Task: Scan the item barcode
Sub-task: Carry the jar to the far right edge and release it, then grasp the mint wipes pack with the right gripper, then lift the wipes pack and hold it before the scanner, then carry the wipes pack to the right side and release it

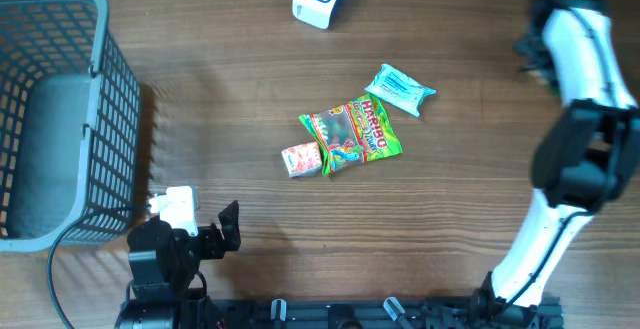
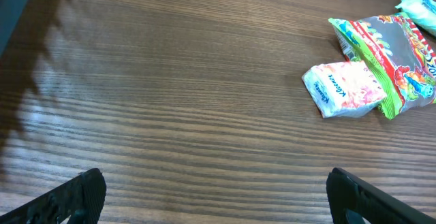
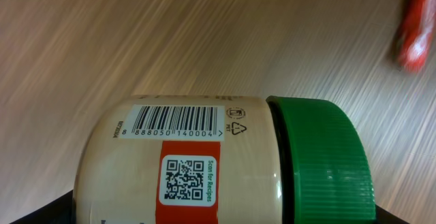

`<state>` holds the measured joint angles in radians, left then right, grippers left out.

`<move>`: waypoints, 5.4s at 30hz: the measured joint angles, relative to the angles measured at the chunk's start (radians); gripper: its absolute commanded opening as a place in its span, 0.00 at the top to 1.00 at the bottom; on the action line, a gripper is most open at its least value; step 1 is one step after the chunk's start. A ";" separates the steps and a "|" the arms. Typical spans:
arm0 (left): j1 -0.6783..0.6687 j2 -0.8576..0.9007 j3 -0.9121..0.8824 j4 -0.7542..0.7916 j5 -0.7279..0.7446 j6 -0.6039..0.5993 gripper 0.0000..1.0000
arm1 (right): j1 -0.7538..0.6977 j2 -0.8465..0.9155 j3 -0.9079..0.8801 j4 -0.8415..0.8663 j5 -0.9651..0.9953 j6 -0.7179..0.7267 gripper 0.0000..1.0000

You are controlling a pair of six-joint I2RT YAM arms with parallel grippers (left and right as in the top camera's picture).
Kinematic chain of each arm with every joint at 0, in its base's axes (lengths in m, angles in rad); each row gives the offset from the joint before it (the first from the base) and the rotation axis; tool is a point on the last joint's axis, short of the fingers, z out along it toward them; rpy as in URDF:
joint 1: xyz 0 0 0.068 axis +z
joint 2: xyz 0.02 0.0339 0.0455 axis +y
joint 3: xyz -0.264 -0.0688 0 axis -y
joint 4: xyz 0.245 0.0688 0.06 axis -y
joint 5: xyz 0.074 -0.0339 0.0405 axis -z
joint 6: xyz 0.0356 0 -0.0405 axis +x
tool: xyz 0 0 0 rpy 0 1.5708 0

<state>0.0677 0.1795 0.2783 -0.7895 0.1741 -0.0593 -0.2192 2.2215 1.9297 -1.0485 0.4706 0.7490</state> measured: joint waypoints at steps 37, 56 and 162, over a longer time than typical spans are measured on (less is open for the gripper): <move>0.000 0.000 0.000 0.000 0.000 0.000 0.00 | 0.509 -0.144 -0.191 0.042 -0.499 -0.389 0.03; 0.000 0.000 0.000 0.000 0.000 0.000 0.00 | 0.674 -0.146 -0.547 0.490 0.068 -0.879 0.00; 0.000 0.000 0.000 0.000 0.000 0.000 0.00 | 0.774 0.227 0.099 0.954 -0.118 -1.236 0.96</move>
<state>0.0677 0.1795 0.2783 -0.7891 0.1741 -0.0593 0.5552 2.4485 2.0285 -0.0940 0.3527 -0.4873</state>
